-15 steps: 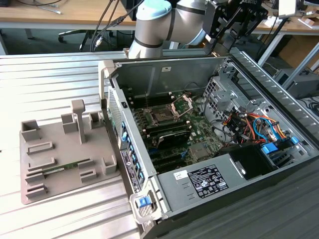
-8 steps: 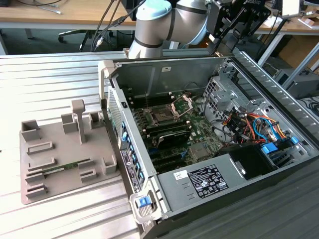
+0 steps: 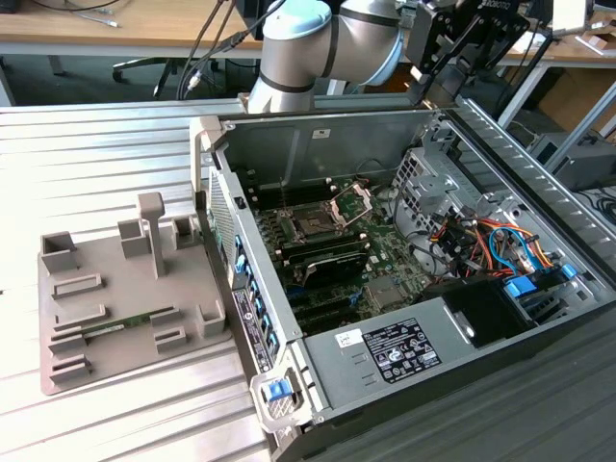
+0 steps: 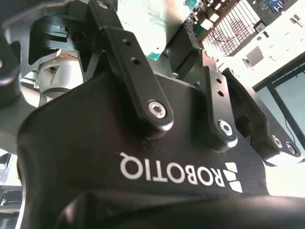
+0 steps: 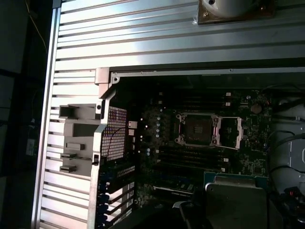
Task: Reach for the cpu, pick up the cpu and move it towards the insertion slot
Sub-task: 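Pick up the cpu and move it towards the insertion slot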
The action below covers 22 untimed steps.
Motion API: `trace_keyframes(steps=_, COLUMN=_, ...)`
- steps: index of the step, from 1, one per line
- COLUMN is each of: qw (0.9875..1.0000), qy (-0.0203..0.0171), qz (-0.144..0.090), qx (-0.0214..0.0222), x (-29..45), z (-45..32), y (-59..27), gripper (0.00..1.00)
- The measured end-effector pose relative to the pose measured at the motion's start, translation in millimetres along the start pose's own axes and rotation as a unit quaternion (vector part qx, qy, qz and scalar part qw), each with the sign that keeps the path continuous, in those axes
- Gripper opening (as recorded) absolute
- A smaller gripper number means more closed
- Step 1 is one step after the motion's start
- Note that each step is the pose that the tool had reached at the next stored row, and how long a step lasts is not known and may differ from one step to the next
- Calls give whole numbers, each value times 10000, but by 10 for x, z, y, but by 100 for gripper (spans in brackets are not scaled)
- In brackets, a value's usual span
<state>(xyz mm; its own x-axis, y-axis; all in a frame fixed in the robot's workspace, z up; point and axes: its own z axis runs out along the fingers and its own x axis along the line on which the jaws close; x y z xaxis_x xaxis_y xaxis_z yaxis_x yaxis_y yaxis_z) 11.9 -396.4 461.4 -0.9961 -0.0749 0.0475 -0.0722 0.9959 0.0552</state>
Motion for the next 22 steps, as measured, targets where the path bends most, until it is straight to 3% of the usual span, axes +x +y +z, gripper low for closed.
trace_keyframes(steps=22, qw=10000, qy=0, qz=0, qx=0, x=-231, z=-12, y=-17, gripper=55)
